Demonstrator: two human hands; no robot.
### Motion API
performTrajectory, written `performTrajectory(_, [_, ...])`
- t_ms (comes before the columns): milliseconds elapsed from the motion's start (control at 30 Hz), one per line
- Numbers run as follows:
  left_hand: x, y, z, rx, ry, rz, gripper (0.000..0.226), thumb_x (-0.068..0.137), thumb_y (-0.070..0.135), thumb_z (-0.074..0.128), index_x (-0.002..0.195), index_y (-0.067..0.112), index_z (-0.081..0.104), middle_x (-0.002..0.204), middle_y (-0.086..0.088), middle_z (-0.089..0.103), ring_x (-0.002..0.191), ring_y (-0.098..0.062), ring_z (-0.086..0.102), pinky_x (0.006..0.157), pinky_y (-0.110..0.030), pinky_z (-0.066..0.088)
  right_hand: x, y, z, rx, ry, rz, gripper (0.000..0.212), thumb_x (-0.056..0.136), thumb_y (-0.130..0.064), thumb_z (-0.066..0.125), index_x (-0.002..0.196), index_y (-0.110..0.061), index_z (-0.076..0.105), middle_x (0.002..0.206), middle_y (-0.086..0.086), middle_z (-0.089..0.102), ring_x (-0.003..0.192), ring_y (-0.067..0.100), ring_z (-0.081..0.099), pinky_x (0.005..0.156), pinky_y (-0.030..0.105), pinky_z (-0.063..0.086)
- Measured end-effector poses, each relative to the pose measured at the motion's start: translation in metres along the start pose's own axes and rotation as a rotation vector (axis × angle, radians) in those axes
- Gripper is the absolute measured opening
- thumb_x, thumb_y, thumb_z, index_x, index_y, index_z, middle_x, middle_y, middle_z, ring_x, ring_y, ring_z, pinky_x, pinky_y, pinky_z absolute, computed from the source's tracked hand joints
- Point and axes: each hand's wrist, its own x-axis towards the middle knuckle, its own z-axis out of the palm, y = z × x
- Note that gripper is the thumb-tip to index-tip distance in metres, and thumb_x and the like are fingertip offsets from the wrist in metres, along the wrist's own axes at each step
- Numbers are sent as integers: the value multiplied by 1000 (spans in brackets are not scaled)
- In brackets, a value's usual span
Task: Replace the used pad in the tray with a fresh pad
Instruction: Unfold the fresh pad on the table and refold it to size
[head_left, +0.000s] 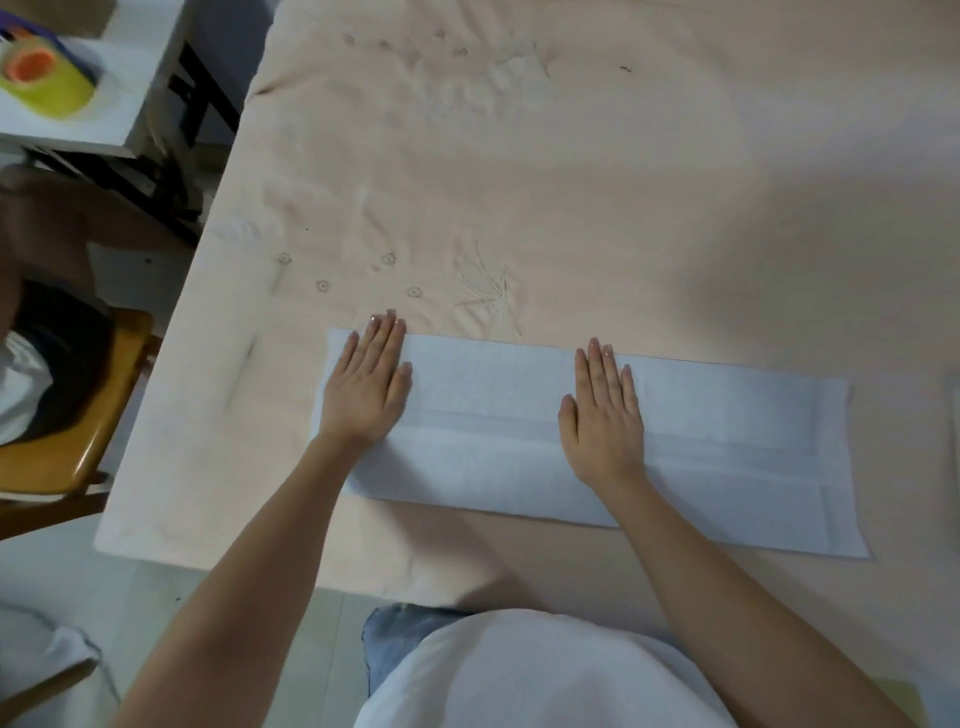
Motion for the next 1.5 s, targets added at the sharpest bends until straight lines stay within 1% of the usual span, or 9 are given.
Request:
performTrajectory(300, [4,-15,-6,-115,-76,-35,67,94,47,15,152,12,16,159,0,7,147,-13,3,120,-35,2,3,-3,-2,-31,-65,19,60,95,-32,15,148,-4,17,158,11,15,146,20,9,119,40,4])
performTrajectory(433, [6,-36,-31,-377,-83,-93,62,88,37,46,145,15,38,155,-1,26,145,-16,18,118,-32,16,7,0,-9,91,-119,28,69,91,-46,0,151,-12,3,160,5,-5,144,9,-14,118,33,-12])
performTrajectory(533, [-1,-43,-46,-326,135,-398,43,88,16,56,131,11,54,134,-9,50,123,-27,49,92,-38,43,4,-14,-23,186,77,12,68,88,-43,25,141,-2,40,157,14,18,147,22,11,120,39,5])
performTrajectory(633, [-3,-41,-51,-351,65,-622,40,90,25,57,127,10,51,124,-12,51,109,-30,56,85,-38,44,-6,-59,-31,172,201,-86,53,77,-33,42,115,-2,61,140,17,48,130,31,46,111,40,25])
performTrajectory(733, [0,-45,-51,-377,-71,-669,49,86,35,62,126,10,49,123,-12,54,108,-30,58,87,-40,48,-24,-120,-30,155,62,-222,55,66,-41,47,105,-8,66,127,14,60,112,27,61,92,31,45])
performTrajectory(933, [10,-43,-57,-442,-225,-715,59,78,41,72,118,5,49,119,-15,55,104,-35,59,88,-43,51,-44,-197,-9,-123,-132,-421,66,42,-61,74,91,-17,69,107,4,66,92,19,61,73,28,43])
performTrajectory(1200, [12,-29,-57,-543,-255,-738,65,79,35,71,123,-6,47,124,-21,58,114,-35,56,90,-43,47,-54,-216,-1,-330,-78,-321,66,72,-63,57,117,-15,57,124,9,53,110,27,42,86,36,43])
performTrajectory(1333, [8,-26,-58,-642,-254,-757,49,83,28,67,116,-7,55,96,-16,61,108,-35,59,71,-37,43,-60,-212,7,-264,-74,-324,71,63,-63,67,115,-14,64,126,10,60,117,26,53,93,39,44])
performTrajectory(1500, [5,-25,-68,-707,-247,-724,22,83,22,67,78,8,50,72,-1,48,80,-26,52,59,-28,39,-61,-211,6,-173,-84,-301,65,61,-58,70,109,-13,68,123,10,62,117,23,55,95,38,46])
